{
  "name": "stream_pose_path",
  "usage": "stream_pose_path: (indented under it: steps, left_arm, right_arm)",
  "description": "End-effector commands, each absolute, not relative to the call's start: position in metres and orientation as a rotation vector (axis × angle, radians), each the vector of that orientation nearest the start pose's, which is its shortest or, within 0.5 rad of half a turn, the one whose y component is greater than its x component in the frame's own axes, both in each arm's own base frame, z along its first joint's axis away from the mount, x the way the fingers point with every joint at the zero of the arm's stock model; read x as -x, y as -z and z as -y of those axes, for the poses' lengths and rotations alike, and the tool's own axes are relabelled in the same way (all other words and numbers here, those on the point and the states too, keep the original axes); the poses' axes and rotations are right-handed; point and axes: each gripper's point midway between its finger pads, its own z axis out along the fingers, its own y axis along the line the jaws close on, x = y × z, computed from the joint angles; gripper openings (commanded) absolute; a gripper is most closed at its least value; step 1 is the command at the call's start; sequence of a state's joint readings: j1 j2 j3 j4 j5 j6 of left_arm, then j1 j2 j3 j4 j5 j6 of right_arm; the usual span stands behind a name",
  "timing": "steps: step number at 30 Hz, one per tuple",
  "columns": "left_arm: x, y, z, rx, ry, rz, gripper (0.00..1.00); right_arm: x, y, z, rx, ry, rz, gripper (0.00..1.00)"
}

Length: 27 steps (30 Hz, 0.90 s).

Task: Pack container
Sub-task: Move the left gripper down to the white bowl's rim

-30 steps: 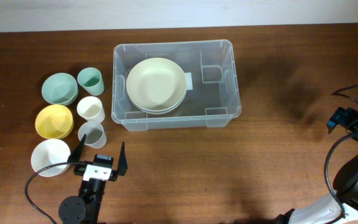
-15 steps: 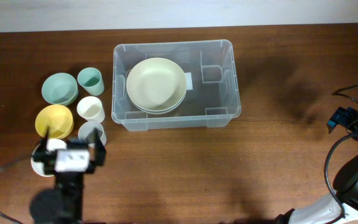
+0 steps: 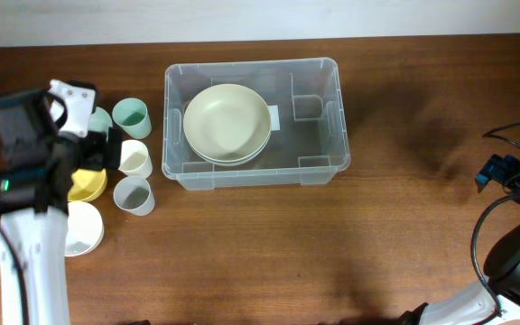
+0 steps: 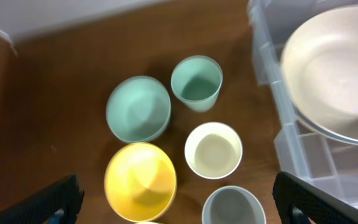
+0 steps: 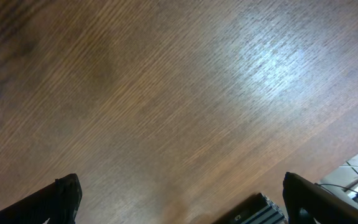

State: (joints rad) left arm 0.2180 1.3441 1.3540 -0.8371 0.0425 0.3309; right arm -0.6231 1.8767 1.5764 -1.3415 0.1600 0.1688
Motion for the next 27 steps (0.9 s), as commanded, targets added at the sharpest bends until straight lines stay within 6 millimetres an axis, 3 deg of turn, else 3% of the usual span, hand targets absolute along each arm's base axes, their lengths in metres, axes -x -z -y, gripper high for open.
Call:
stream_pose_path:
  steps: [1,6,8,13,20,27]
  left_arm:
    - [-0.363,-0.238,-0.110,0.226,-0.243,-2.454,1.00]
    - [-0.331,-0.211,-0.158,0.644,-0.214,-2.510,1.00]
    - [-0.317,-0.205,-0.168,0.796,-0.164,-2.507,1.00]
    - [-0.310,-0.201,-0.163,0.852,0.000,-2.513,1.00]
    - [-0.266,-0.173,-0.138,0.941,0.068,-2.725,1.00]
    - [-0.239,-0.140,-0.130,0.997,0.047,-2.843,1.00]
  right_arm:
    - [-0.256,-0.116,0.222,-1.244,0.251,-2.958,0.99]
    - [-0.256,-0.116,0.222,-1.244,0.251,-2.957,0.99]
    - [-0.256,-0.116,0.222,-1.244,0.251,-2.958,0.99]
    - [-0.256,-0.116,0.222,-1.244,0.251,-2.957,0.99]
    - [-0.256,-0.116,0.222,-1.244,0.251,-2.957,0.99]
    - [-0.256,-0.116,0.222,-1.244,0.251,-2.958,0.99]
